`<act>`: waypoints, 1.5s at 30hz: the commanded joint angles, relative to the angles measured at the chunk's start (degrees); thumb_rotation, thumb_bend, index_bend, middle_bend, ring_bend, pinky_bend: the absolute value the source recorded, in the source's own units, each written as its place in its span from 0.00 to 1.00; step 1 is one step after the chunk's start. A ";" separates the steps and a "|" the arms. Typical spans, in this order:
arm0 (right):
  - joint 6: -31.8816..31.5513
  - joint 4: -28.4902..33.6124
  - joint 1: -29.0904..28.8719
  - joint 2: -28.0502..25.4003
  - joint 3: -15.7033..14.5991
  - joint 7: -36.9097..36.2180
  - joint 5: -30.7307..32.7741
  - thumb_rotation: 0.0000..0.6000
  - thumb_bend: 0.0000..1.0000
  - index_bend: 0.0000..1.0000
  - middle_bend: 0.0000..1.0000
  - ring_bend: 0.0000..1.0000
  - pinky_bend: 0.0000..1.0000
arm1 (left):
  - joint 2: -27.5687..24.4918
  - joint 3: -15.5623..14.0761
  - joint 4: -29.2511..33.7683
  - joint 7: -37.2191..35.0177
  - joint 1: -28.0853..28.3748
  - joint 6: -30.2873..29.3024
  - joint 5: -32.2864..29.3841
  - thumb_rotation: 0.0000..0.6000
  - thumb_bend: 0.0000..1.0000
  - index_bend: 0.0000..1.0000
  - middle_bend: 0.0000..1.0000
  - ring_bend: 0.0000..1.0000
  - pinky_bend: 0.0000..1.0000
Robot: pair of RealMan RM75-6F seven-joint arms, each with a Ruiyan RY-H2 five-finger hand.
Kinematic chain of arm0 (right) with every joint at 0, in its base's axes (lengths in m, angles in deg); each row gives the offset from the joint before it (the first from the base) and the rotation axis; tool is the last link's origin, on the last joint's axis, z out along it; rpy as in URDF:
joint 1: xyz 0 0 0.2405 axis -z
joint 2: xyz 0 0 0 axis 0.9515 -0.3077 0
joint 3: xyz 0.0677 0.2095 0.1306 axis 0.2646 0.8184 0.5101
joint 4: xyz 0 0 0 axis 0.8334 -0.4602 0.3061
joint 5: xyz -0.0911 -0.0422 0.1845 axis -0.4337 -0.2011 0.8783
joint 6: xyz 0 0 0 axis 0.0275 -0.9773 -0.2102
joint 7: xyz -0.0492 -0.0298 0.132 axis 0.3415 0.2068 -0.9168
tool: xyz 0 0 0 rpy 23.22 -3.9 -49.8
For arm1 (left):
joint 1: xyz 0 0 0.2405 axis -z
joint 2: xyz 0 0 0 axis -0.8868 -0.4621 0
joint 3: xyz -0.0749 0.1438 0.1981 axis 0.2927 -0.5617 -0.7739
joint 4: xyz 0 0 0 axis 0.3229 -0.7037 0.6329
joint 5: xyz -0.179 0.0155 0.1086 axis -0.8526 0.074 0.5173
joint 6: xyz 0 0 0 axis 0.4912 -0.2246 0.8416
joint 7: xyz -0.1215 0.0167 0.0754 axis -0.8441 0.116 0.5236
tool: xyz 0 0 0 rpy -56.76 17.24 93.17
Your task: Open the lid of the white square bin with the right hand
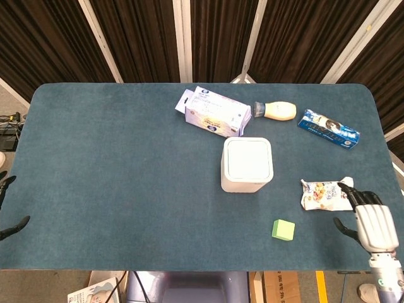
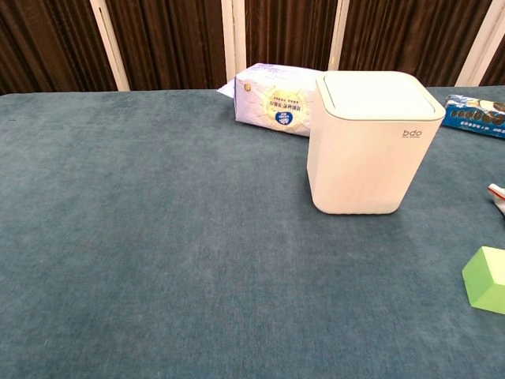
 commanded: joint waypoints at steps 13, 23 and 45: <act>15.87 15.08 -13.18 -4.69 5.85 7.85 2.31 1.00 0.66 0.20 0.84 0.82 0.79 | -0.16 0.88 -0.20 -0.31 -0.41 -0.52 -1.59 1.00 0.07 0.17 0.09 0.00 0.06; 26.55 21.18 -20.80 -3.05 8.30 15.95 14.04 1.00 0.71 0.20 0.85 0.82 0.79 | 0.08 0.78 -0.10 0.34 -0.16 0.06 -1.60 1.00 0.07 0.17 0.09 0.00 0.06; 25.21 22.89 -25.40 -0.19 7.12 25.16 23.58 1.00 0.71 0.32 0.85 0.82 0.79 | 0.29 1.18 0.03 1.09 -0.17 0.24 -2.54 1.00 0.07 0.17 0.09 0.00 0.06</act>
